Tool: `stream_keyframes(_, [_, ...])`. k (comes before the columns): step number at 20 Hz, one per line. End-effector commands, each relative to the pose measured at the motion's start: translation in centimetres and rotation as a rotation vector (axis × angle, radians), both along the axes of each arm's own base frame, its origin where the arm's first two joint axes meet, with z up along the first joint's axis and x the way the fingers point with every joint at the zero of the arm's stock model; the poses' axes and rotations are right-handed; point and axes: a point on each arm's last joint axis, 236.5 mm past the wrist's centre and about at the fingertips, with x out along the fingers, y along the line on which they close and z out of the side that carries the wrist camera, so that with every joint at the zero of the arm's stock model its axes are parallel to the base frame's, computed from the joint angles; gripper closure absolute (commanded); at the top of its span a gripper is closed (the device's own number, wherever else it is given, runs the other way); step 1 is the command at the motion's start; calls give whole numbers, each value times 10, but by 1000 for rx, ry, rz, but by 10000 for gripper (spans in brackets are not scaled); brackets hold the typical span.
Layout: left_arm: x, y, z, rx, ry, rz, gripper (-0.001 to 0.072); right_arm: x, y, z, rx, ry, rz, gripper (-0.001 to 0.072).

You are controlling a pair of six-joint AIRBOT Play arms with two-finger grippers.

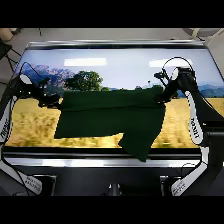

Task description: Fold the shirts.

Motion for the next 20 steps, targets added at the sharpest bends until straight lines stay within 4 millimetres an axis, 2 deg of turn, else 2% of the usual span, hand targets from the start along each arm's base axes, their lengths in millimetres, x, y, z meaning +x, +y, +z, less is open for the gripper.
stream_keyframes(1, [3,7,8,9,-20,3,681,0,0,2,0,-4,-9,700])
stream_keyframes(3, [4,8,8,1,-18,13,681,-4,-2,2,-7,13,-8,699])
stream_keyframes(5, [3,4,3,-11,-7,10,677,-6,6,2,26,26,-14,698])
stream_keyframes(6, [4,-2,4,-34,-7,14,603,-4,11,2,46,16,-18,635])
stream_keyframes(7, [7,-9,7,-67,-14,22,382,0,11,4,47,-1,-17,460])
stream_keyframes(8, [8,-12,12,-87,-19,28,184,1,8,7,35,-13,11,317])
stream_keyframes(9, [7,-10,17,-91,-19,28,163,-4,0,14,3,-5,45,237])
stream_keyframes(10, [4,-6,24,-93,-17,28,168,-10,-10,24,-30,6,68,220])
stream_keyframes(13, [-11,17,53,-89,-11,49,175,-51,-48,60,-27,104,48,223])
stream_keyframes(15, [-35,40,63,-33,12,65,175,-81,-75,72,10,168,-39,226])
stream_keyframes(17, [-72,47,56,-13,43,90,175,-112,-82,67,59,176,-105,273])
stream_keyframes(20, [-137,32,22,-28,65,156,176,-146,-63,45,129,95,-124,275])
